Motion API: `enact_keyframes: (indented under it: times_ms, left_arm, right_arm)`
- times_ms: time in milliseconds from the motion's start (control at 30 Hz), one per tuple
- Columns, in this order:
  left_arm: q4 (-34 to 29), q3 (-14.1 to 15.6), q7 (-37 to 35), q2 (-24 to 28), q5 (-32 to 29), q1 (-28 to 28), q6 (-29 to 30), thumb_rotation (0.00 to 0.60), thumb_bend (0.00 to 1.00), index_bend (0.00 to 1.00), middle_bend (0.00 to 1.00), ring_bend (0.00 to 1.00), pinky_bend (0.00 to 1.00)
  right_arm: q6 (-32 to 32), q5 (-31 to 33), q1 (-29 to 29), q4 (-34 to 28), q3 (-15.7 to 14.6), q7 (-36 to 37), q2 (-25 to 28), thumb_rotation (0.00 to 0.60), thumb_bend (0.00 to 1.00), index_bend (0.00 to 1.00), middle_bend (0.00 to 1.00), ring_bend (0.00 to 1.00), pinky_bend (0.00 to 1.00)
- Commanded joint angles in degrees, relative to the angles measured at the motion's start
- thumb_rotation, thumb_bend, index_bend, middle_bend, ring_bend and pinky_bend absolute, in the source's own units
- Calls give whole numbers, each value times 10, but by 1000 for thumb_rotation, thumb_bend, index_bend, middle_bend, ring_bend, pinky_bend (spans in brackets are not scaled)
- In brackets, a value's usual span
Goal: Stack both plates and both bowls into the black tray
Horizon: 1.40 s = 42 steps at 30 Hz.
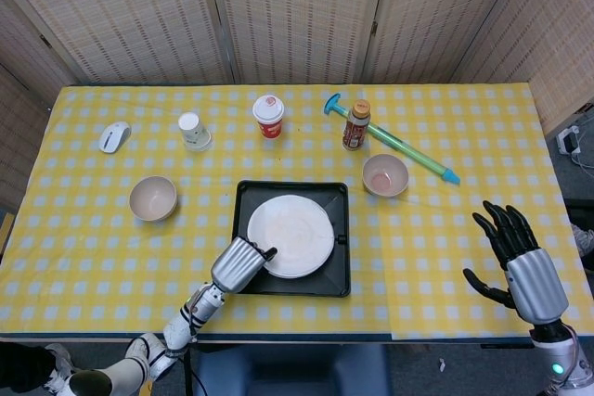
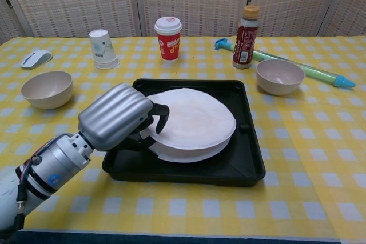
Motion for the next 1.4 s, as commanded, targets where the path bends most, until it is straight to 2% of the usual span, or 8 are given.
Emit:
enact_keyframes:
  times_ms: [33,100,267,367,467,1000,1167,1400]
  left_arm:
    - [3,0,-6,-5,-5,-2,-11,600,525,637,1000,964,1000]
    - [0,3,-15,-4,-7,-5,-25,600,518,597,1000,965,1000]
    - [-22,4,-6,4,-15,-7,-48,600,341,240,1000,966,1000]
    - [-53,2,11,17,-21,-6,-58,600,297,122,1000,966,1000]
    - [-100,1,31,40,-25,-2,-64,600,288,77,1000,965,1000]
    - [-409,-1,186,241,-51,37,-73,600,240,89,1000,966,1000]
    - [-436,-7,200,287,-73,66,-55,600,254,222,1000,966,1000]
    - [-424,-25,156,341,-139,92,-84,600,421,363,1000,974,1000]
  right_arm:
    - [-1,0,0,0,0,0,0,600,284,0,0,0,0]
    - [-2,-1,0,0,-1,1,1,600,284,0,0,0,0]
    - [-3,-2,0,0,-1,1,1,600,284,0,0,0,0]
    - [-1,-3,-1,-1,-1,1,1,600,285,0,0,0,0]
    - [1,-5,-2,-1,-1,2,2,600,285,0,0,0,0]
    - [9,-31,-5,-2,-12,-3,0,600,284,0,0,0,0]
    - [7,-38,-4,-2,-16,-8,-2,600,285,0,0,0,0]
    - [7,-42,-3,-1,-17,-11,-4,600,284,0,0,0,0]
